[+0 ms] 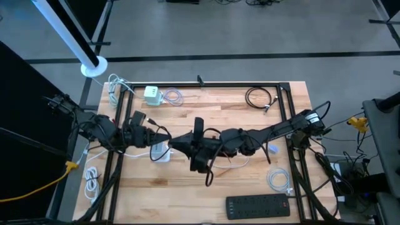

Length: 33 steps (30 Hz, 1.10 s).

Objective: Insert USB
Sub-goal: Insert the bottom black charger cable into the white outlet extension

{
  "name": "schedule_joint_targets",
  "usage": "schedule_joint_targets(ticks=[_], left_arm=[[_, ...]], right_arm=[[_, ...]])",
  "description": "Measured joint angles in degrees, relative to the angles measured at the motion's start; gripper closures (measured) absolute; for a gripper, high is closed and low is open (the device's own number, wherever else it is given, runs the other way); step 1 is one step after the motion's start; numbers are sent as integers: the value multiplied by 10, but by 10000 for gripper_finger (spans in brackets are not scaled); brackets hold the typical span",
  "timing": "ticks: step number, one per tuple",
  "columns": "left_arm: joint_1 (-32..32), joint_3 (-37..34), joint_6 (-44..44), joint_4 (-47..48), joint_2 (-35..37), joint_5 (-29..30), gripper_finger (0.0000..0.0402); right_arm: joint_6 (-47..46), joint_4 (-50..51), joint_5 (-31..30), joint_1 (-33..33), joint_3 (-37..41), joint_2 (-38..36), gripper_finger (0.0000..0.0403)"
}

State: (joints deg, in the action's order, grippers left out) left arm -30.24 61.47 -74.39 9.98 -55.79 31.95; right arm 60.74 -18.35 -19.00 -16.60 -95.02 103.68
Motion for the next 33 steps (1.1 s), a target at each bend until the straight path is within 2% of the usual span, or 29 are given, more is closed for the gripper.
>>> schedule_joint_targets(ticks=[6,12,19,25,30,33], left_arm=[[0,0,21,-21,0,-2,402],[0,0,28,-23,0,0,402],[0,0,100,-11,3,5,402],[-1,0,132,44,5,13,392],[-1,0,155,123,8,14,358],[-1,0,155,184,8,-2,336]], right_arm=[[-58,2,10,4,0,0,371],[-79,-2,10,5,0,0,375],[-152,7,-6,4,-8,0,388],[-215,125,-12,4,-50,2,388],[-297,251,-16,5,-99,0,388],[-363,362,-14,4,-143,-1,388]])
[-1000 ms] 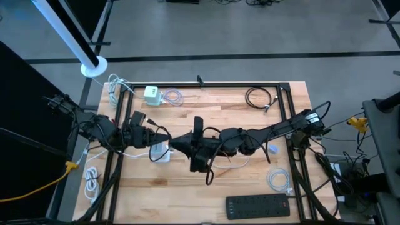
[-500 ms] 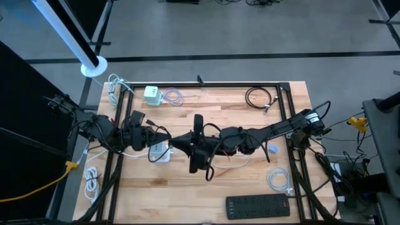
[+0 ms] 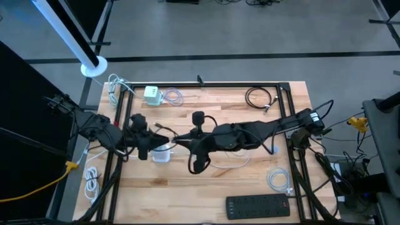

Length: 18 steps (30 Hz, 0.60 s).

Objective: Insert USB
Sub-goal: Insert the bottom black charger cable into the white outlet extension

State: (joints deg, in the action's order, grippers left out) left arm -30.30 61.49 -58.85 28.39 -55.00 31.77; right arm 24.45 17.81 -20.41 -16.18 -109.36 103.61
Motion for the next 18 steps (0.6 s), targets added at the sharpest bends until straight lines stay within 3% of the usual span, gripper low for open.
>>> schedule_joint_targets(ticks=[6,13,18], left_arm=[[0,0,-52,185,-1,-41,305],[-1,0,-161,418,-7,-85,301],[-1,0,-170,424,-20,-85,310]], right_arm=[[-162,215,10,19,-62,0,388],[-297,392,30,50,-61,24,388],[-303,421,-5,70,-58,100,388]])
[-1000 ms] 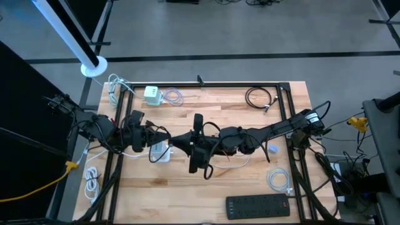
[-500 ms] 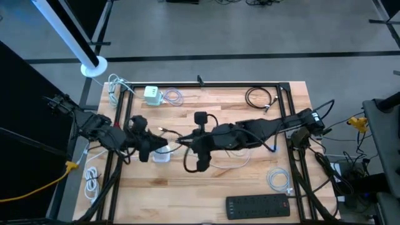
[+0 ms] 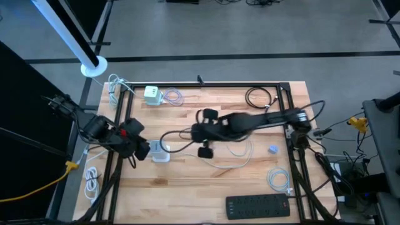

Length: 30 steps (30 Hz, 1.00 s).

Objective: Insert USB
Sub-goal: Insert the bottom black charger cable into the white outlet extension

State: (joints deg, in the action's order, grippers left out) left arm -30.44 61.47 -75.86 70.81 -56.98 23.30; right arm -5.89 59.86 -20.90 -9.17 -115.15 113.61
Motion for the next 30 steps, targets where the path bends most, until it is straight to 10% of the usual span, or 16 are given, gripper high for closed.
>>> schedule_joint_targets(ticks=[20,30], left_arm=[[-36,0,14,80,-39,-59,333],[-41,0,171,-117,-21,-6,331]], right_arm=[[46,-120,80,-16,-6,197,388],[24,-130,-18,-28,-7,83,388]])
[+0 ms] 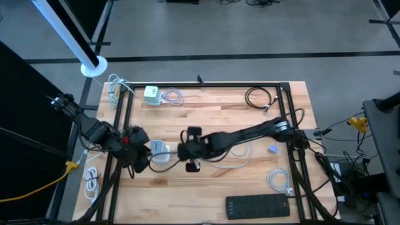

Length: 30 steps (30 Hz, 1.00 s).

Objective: Insert USB
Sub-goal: Insert the bottom black charger cable into the white outlet extension

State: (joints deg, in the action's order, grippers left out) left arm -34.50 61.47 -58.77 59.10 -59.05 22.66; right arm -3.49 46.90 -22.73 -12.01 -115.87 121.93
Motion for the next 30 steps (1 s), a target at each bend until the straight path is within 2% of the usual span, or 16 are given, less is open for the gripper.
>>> schedule_joint_targets(ticks=[5,11,19,23,27,30], left_arm=[[1,0,160,-138,0,78,331],[1,0,333,-207,-17,144,318],[3,0,482,-322,-62,236,236],[3,0,568,-372,-87,257,186],[9,0,587,-375,-115,261,143],[15,0,583,-376,-137,281,129]], right_arm=[[-13,-14,-13,6,1,-64,388],[-41,-14,-10,8,1,-125,388],[-76,0,8,8,1,-149,388],[-91,1,29,8,2,-142,388],[-99,0,35,8,2,-142,388],[-101,0,35,8,2,-142,388]])
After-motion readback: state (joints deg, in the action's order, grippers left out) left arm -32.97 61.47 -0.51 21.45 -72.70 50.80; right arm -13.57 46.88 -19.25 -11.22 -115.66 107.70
